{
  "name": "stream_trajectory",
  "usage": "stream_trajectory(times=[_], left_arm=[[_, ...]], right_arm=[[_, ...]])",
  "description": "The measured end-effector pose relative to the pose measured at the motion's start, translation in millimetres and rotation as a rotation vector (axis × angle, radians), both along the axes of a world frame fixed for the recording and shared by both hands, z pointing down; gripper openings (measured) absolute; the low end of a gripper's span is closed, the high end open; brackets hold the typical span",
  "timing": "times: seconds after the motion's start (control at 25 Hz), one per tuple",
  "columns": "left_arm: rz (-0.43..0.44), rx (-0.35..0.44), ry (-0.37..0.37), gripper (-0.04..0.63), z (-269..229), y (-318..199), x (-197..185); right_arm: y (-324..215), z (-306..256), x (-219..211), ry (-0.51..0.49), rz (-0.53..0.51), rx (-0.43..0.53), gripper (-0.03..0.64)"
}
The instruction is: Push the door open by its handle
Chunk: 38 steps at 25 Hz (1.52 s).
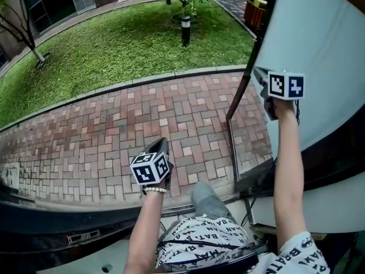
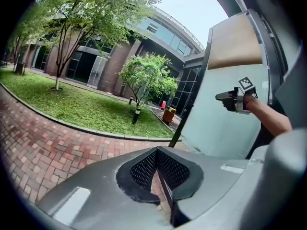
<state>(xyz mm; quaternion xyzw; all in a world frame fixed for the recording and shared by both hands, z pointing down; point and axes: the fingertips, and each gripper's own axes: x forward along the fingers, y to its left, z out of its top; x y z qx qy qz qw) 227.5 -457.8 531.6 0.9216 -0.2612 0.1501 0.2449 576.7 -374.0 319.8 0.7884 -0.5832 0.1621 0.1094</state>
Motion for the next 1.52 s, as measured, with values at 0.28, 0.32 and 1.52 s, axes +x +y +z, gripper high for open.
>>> stream_trajectory(times=[0.28, 0.32, 1.52], left_arm=[[0.009, -0.033, -0.017, -0.012, 15.8, 58.0, -29.7], [0.011, -0.038, -0.02, -0.012, 18.7, 66.6, -32.0], [-0.071, 0.009, -0.095, -0.012, 23.6, 397.0, -159.8]], right_arm=[[41.1, 48.4, -82.1, 0.007, -0.073, -0.029, 0.012], [47.7, 55.6, -90.2, 0.017, -0.088, -0.041, 0.012], [395.9, 185.2, -329.2, -0.225, -0.325, 0.07, 0.011]])
